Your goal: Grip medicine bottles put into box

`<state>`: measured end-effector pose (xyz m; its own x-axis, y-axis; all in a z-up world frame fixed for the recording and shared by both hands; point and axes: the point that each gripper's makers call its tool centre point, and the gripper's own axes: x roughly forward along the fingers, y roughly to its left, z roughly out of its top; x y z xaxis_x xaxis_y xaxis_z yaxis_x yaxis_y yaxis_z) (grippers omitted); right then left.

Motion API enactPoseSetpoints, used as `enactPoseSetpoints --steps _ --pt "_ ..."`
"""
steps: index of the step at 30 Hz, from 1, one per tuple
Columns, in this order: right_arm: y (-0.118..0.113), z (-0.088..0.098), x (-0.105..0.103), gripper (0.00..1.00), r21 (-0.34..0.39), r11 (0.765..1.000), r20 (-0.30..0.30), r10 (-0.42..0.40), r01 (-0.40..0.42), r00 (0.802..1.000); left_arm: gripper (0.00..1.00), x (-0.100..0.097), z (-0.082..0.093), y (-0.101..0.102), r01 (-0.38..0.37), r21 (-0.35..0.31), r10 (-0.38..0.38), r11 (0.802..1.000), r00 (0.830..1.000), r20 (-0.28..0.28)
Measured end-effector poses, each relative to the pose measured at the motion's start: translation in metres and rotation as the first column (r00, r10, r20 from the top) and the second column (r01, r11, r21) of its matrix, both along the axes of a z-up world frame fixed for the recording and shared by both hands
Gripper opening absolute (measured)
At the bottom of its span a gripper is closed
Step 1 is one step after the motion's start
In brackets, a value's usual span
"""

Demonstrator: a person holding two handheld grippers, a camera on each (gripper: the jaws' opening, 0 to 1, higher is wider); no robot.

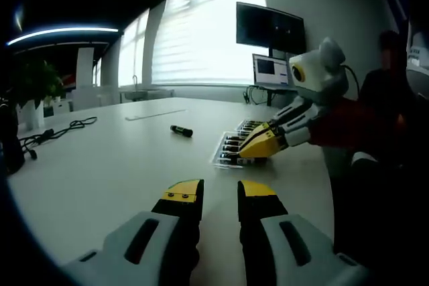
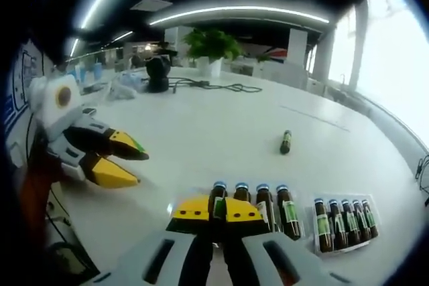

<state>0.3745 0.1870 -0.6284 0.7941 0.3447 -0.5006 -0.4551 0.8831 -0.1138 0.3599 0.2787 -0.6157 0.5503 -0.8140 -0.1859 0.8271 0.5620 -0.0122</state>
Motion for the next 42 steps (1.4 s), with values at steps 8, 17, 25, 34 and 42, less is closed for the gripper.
enactPoseSetpoints --steps 8,17,25,34,42 --pt "-0.004 -0.011 0.012 0.0 0.012 1.0 -0.019 -0.015 0.016 1.0 0.14 -0.001 0.0 0.0 0.0 0.0 0.0 1.0 1.0 0.001" --pt "0.0 -0.009 0.011 0.02 0.088 0.996 -0.037 0.008 -0.004 0.999 0.14 0.0 0.001 0.0 0.0 -0.006 0.0 1.0 1.0 0.0" --pt "0.001 0.001 0.007 0.03 0.072 0.997 -0.001 0.021 -0.021 1.0 0.14 0.0 0.001 0.0 0.001 -0.006 -0.001 1.0 1.0 0.002" --pt "-0.008 0.011 0.009 0.05 0.065 0.998 0.027 0.015 -0.017 1.0 0.14 0.0 0.001 0.001 0.001 -0.006 -0.001 1.0 1.0 0.001" --pt "-0.015 0.022 0.017 0.06 0.045 0.999 0.058 0.023 -0.025 0.998 0.14 0.0 0.001 0.001 0.0 -0.006 0.0 1.0 1.0 0.002"
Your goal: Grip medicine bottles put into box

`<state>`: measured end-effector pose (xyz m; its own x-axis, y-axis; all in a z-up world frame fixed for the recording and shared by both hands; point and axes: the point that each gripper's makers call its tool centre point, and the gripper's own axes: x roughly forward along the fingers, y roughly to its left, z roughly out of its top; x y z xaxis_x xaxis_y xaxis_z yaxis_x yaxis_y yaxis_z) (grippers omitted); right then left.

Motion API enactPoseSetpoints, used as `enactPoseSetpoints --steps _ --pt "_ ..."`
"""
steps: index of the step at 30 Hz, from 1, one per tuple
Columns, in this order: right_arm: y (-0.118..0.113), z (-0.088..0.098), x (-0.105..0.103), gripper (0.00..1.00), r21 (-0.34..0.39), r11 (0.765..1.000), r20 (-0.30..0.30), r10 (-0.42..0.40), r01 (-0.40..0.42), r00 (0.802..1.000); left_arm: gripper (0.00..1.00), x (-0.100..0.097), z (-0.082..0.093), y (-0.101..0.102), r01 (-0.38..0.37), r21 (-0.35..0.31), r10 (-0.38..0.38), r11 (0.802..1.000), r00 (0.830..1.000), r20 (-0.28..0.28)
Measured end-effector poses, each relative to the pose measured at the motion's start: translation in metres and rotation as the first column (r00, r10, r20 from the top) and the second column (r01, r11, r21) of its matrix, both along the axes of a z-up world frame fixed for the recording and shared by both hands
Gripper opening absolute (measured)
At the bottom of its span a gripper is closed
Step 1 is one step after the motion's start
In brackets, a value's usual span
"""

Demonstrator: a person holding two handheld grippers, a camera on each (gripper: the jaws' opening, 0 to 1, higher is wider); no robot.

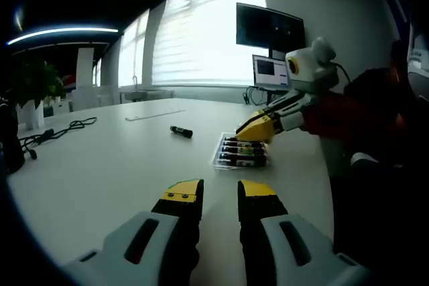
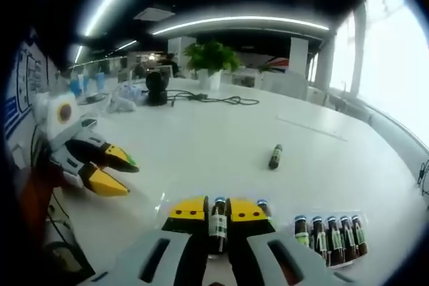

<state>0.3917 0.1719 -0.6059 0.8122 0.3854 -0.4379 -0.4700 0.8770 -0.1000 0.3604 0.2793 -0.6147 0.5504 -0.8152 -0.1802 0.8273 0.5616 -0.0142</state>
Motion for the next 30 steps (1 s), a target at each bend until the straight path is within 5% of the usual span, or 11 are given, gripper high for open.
enactPoseSetpoints --steps 30 --pt "-0.033 0.01 0.063 0.11 -0.034 0.999 0.023 -0.03 0.031 0.999 0.16 0.0 0.0 -0.001 0.002 0.003 -0.002 1.0 1.0 0.005"
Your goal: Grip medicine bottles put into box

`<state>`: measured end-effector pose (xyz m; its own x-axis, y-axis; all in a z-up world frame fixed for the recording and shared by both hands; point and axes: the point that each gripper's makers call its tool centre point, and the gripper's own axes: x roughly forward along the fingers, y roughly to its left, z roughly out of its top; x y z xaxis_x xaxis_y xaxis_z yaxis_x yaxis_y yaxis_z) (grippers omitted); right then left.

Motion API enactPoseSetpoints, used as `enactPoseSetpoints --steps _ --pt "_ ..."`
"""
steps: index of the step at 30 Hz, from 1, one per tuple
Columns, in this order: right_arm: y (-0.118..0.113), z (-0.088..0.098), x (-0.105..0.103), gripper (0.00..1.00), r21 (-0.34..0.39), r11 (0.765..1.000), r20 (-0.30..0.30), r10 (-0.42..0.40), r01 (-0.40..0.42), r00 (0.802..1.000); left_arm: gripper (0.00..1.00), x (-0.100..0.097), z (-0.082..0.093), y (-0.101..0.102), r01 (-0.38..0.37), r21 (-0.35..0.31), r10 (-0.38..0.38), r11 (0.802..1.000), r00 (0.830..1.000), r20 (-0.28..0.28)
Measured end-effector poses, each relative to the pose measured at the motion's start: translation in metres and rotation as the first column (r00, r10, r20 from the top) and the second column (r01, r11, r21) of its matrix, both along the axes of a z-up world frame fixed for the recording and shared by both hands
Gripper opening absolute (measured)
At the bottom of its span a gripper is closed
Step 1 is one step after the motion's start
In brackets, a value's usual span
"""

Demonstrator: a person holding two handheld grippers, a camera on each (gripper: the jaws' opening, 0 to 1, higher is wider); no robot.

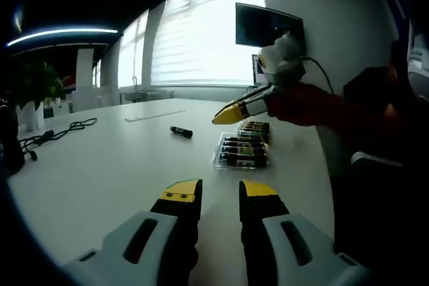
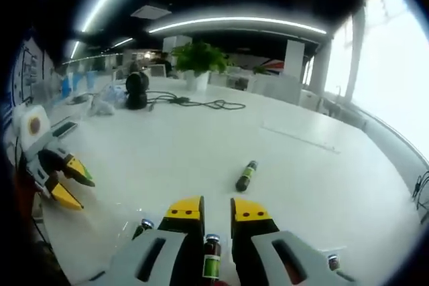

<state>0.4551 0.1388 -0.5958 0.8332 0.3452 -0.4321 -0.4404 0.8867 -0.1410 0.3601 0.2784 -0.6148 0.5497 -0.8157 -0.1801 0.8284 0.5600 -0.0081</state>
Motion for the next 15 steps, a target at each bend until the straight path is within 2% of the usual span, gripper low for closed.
enactPoseSetpoints --steps 15 --pt "-0.005 -0.004 0.037 0.15 0.001 1.0 -0.012 -0.011 0.011 1.0 0.16 0.0 0.0 0.0 0.002 -0.002 -0.002 1.0 1.0 -0.001"
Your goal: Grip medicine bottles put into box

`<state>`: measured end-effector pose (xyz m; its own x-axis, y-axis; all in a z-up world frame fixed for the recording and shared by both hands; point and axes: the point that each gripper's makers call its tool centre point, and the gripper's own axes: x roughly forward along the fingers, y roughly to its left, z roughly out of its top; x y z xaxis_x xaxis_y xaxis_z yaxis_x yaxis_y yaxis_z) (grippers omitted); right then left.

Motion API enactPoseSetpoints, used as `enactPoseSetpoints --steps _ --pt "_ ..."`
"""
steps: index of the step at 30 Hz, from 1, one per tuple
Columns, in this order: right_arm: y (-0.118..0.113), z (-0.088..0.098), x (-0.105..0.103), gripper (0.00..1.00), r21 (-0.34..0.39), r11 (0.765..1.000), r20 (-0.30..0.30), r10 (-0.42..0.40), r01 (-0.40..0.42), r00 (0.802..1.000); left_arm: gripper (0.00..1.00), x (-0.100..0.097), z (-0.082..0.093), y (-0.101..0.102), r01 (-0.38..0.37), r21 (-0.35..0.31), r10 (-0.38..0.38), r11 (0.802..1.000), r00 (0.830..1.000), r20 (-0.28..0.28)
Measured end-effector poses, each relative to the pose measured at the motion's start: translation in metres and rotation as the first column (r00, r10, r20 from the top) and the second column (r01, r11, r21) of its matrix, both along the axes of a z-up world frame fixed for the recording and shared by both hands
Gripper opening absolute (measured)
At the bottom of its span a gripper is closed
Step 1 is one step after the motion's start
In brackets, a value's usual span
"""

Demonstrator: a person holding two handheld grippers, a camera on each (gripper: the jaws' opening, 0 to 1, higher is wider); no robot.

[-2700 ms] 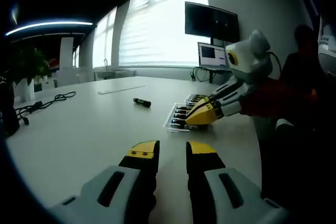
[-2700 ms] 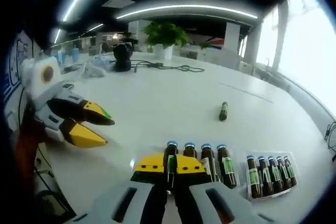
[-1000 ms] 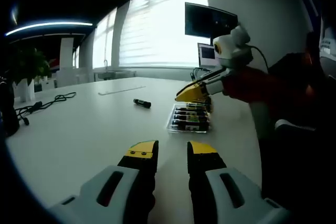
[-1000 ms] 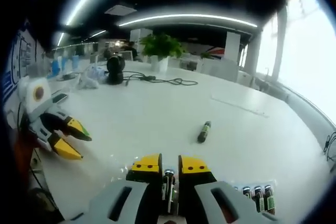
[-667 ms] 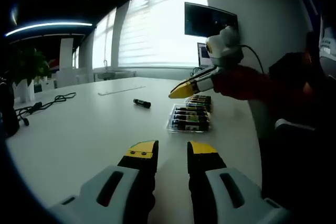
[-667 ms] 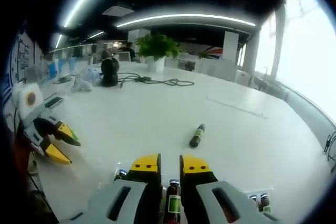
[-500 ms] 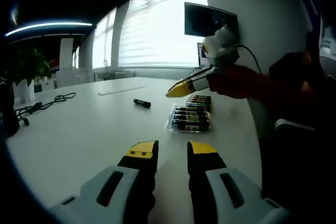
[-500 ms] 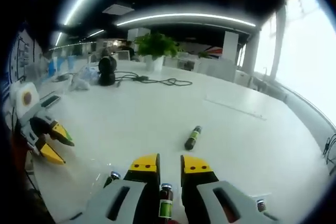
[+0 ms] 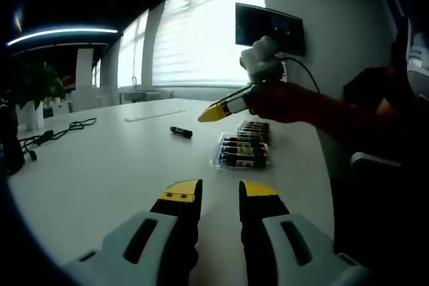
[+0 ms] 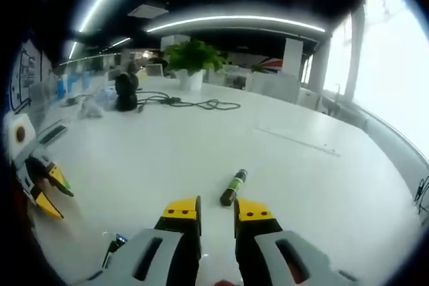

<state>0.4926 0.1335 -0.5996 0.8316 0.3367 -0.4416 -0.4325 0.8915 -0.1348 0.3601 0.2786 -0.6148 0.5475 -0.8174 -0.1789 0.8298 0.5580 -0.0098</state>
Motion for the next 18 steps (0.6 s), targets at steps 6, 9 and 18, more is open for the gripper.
enactPoseSetpoints --steps 6,9,18 --pt "-0.001 -0.002 0.013 0.15 -0.004 1.0 -0.009 -0.004 0.004 1.0 0.16 -0.001 0.0 0.0 0.001 -0.002 -0.001 1.0 1.0 -0.001" --pt "-0.001 -0.004 0.02 0.16 -0.003 1.0 -0.018 -0.002 0.002 1.0 0.16 0.0 0.0 0.0 0.0 -0.004 0.0 1.0 1.0 -0.001" --pt "0.0 -0.014 0.036 0.16 -0.023 1.0 -0.039 -0.014 0.013 0.999 0.16 0.0 0.001 0.001 -0.001 -0.007 0.001 1.0 1.0 -0.003"
